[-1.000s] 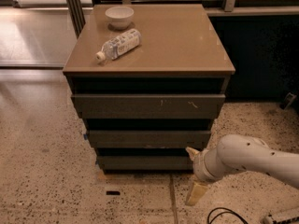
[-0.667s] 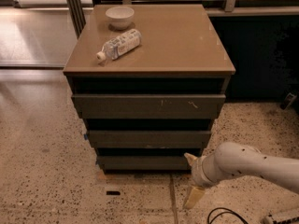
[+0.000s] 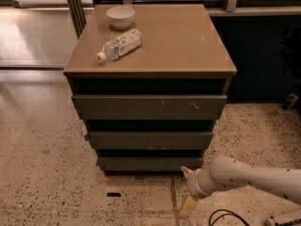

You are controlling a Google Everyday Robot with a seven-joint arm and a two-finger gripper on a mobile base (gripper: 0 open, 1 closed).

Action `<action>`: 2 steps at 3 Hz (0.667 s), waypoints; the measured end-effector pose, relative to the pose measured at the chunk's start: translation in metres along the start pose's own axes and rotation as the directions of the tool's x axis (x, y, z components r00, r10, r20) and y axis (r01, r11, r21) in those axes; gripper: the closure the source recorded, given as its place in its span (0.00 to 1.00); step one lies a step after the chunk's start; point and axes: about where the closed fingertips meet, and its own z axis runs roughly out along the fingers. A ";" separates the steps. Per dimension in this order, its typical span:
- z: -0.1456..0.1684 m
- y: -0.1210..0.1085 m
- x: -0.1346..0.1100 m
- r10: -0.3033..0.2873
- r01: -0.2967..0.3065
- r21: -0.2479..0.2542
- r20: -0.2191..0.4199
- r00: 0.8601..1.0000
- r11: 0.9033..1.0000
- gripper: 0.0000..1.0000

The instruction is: Open bottom drawer

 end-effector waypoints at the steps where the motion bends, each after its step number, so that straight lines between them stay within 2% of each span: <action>1: 0.004 0.001 0.003 -0.002 0.002 0.014 0.001 1.000 1.000 0.00; 2: 0.031 -0.012 0.018 -0.038 0.039 0.082 -0.016 0.999 0.996 0.00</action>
Offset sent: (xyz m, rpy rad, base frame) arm 0.0239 -0.0028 -0.0542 -0.0621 -0.1458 -0.0235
